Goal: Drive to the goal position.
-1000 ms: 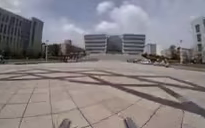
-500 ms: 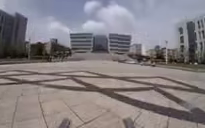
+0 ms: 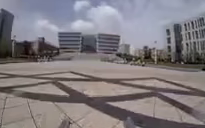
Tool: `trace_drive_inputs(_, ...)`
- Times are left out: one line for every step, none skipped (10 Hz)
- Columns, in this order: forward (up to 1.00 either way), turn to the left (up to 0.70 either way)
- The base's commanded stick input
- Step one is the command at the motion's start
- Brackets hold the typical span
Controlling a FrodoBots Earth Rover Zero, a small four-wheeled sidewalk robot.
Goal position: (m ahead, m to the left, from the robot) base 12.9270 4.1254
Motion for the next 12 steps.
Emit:
trace_drive_inputs(1.00, -0.08)
trace_drive_inputs(1.00, -0.22)
trace_drive_inputs(1.00, -0.25)
trace_drive_inputs(1.00, -0.08)
trace_drive_inputs(1.00, 0.00)
trace_drive_inputs(1.00, 0.00)
trace_drive_inputs(1.00, 0.00)
trace_drive_inputs(1.00, 0.00)
trace_drive_inputs(1.00, 0.00)
trace_drive_inputs(1.00, 0.00)
trace_drive_inputs(1.00, 0.00)
trace_drive_inputs(1.00, 0.00)
